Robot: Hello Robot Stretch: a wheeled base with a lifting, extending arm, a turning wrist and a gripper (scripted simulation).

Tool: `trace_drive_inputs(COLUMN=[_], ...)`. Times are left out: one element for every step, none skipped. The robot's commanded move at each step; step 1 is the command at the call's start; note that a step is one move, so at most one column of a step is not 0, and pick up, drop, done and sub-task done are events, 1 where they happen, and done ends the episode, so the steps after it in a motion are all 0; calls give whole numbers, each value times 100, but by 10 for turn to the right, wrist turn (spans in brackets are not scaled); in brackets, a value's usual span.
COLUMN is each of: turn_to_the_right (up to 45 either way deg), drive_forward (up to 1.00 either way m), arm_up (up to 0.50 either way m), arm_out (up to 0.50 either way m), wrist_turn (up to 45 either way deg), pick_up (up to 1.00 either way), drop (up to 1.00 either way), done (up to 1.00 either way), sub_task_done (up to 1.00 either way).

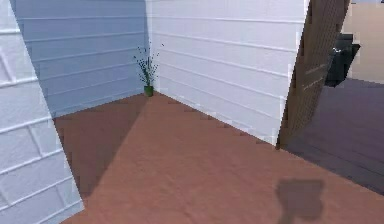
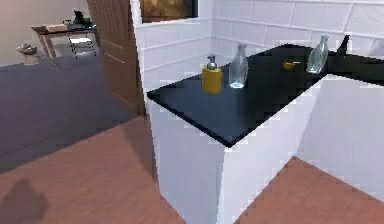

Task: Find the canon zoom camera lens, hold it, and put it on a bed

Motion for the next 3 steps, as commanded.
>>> trace_drive_inputs(turn_to_the_right=[450,0,30], drive_forward=[0,100,0], arm_up=[0,0,0], arm_out=[0,0,0], wrist_turn=[0,0,0], pick_up=[0,0,0], drop=[0,0,0], done=[0,0,0], sub_task_done=[0,0,0])
